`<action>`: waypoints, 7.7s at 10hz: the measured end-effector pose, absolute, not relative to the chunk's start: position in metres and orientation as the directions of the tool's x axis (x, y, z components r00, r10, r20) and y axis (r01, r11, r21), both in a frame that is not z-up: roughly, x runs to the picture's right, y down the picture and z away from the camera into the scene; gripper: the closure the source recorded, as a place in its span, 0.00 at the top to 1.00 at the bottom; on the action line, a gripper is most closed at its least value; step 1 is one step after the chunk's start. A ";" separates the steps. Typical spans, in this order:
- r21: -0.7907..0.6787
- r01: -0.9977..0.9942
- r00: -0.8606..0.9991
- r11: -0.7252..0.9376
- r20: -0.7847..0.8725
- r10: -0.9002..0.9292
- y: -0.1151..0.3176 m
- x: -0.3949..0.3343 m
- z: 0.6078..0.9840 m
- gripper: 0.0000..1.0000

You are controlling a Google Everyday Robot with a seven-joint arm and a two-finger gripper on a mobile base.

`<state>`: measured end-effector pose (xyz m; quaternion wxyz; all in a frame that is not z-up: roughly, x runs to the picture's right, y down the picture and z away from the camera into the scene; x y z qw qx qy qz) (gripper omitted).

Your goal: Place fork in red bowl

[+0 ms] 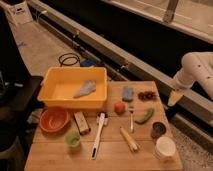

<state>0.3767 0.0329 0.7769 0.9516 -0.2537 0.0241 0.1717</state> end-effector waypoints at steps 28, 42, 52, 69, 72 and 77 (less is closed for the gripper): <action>-0.496 -0.094 0.996 0.863 -0.039 0.086 0.035 0.344 0.759 0.80; -0.519 0.537 0.844 0.665 0.329 -0.425 0.097 0.200 0.791 0.80; -0.552 0.553 0.830 0.624 0.428 -0.358 0.111 0.190 0.849 0.80; -0.402 0.768 0.629 0.498 0.616 -0.474 0.114 0.196 0.896 0.80; -0.421 0.771 0.629 0.478 0.623 -0.466 0.119 0.204 0.907 0.80; -0.452 0.771 0.632 0.448 0.626 -0.456 0.128 0.208 0.920 0.75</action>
